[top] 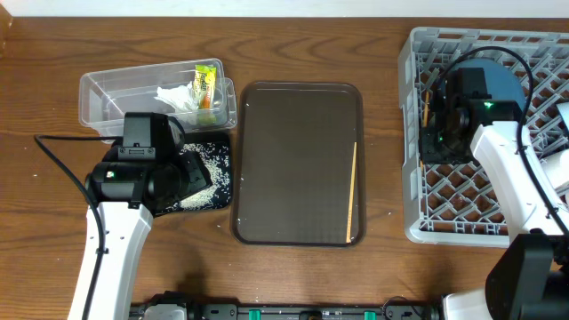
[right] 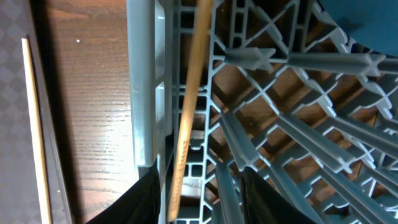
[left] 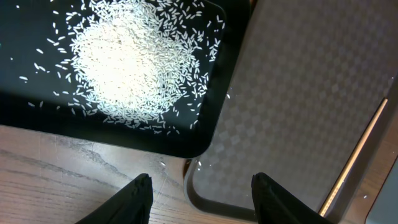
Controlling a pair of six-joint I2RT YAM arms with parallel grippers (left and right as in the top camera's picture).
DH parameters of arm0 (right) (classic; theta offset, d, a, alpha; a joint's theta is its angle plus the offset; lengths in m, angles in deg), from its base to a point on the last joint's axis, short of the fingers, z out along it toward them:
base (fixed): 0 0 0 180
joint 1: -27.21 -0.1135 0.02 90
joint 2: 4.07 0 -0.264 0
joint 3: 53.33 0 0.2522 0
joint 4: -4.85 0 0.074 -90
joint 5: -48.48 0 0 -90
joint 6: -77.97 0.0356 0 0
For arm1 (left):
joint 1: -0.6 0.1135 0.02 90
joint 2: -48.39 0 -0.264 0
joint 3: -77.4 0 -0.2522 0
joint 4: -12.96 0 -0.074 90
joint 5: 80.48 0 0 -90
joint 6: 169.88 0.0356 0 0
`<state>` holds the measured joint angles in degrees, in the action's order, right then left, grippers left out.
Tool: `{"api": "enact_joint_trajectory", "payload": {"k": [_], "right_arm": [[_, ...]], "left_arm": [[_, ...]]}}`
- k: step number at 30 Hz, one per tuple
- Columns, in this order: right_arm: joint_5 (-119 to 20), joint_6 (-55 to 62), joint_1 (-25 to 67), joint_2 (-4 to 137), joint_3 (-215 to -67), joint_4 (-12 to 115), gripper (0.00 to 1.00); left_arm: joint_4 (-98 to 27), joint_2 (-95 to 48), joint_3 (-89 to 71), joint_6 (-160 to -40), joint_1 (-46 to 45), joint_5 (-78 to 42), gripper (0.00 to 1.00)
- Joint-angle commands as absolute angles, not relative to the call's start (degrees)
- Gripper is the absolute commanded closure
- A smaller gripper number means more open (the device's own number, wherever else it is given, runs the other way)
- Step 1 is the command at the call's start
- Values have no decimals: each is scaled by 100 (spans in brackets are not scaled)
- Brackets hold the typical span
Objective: Sort waste into correct bins and load items into the dishwasher rack
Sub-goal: 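Reach the right gripper back to the remaining chopstick and grasp it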
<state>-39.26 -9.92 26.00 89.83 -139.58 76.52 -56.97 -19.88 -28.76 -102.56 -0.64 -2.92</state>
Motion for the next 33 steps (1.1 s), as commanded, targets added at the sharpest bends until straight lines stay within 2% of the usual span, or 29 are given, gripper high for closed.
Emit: {"api": "enact_joint_trajectory", "payload": {"k": [1, 9, 14, 22, 27, 33], "right_arm": [[-4061, -924, 2563, 8675, -14271, 7724, 58], [-5510, -887, 2032, 8083, -14601, 7414, 54], [-5471, -782, 1304, 8242, -14409, 7405, 53], [-4894, 95, 312, 8999, -13742, 7296, 54], [-4494, 722, 62, 9501, -13423, 7248, 55], [-4496, 785, -86, 10098, -13305, 7095, 55]], "left_arm": [[-5714, -2014, -2863, -10225, -40, -218, 46], [-5710, -2014, -2863, -10225, -40, -218, 46], [-5712, -2014, -2863, -10225, -40, -218, 46], [-5714, -2014, -2863, -10225, -40, -218, 46], [-5714, -2014, -2863, -10223, -40, -218, 46], [-5714, -2014, -2863, -10225, -40, -218, 46]]}}
